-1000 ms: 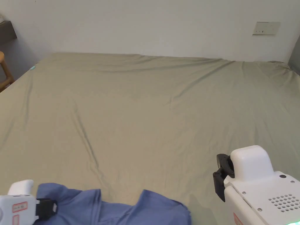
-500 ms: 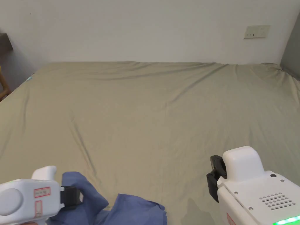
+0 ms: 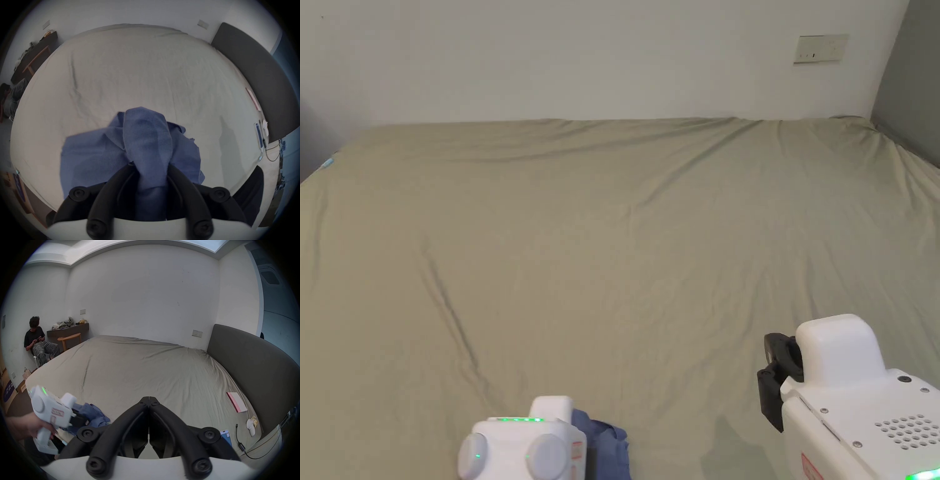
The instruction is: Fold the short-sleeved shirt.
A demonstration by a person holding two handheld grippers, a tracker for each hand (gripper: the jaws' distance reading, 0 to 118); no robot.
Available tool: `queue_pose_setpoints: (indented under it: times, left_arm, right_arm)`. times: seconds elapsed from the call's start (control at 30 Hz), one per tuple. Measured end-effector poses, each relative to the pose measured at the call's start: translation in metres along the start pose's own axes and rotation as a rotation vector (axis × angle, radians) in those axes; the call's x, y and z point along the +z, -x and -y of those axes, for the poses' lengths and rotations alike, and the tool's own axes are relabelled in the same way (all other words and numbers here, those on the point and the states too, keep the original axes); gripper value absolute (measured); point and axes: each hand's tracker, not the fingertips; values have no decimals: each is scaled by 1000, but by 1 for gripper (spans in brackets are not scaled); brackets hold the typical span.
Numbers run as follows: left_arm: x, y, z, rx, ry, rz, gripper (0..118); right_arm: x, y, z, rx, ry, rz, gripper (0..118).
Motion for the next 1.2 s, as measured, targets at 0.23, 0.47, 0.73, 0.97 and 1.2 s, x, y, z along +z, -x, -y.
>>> queue_pose_setpoints:
  times: [0.23, 0.47, 0.73, 0.97, 1.2]
  left_arm:
    - [21, -9, -6, 152, -49, 373, 117]
    - [73, 37, -15, 194, -288, 363, 92]
    - [42, 23, 22, -110, -363, 5, 0]
    - [-23, -35, 59, -440, -346, -182, 0]
    - [-14, -70, 82, -544, -371, -98, 0]
  right_arm:
    - [-3, -7, 5, -8, 17, 9, 2]
    - [-2, -10, 1, -16, 4, 20, 2]
    - [1, 1, -2, -1, -6, 8, 2]
    - [4, 2, 0, 9, -4, 12, 2]
    - [-4, 4, 4, -1, 10, 9, 2]
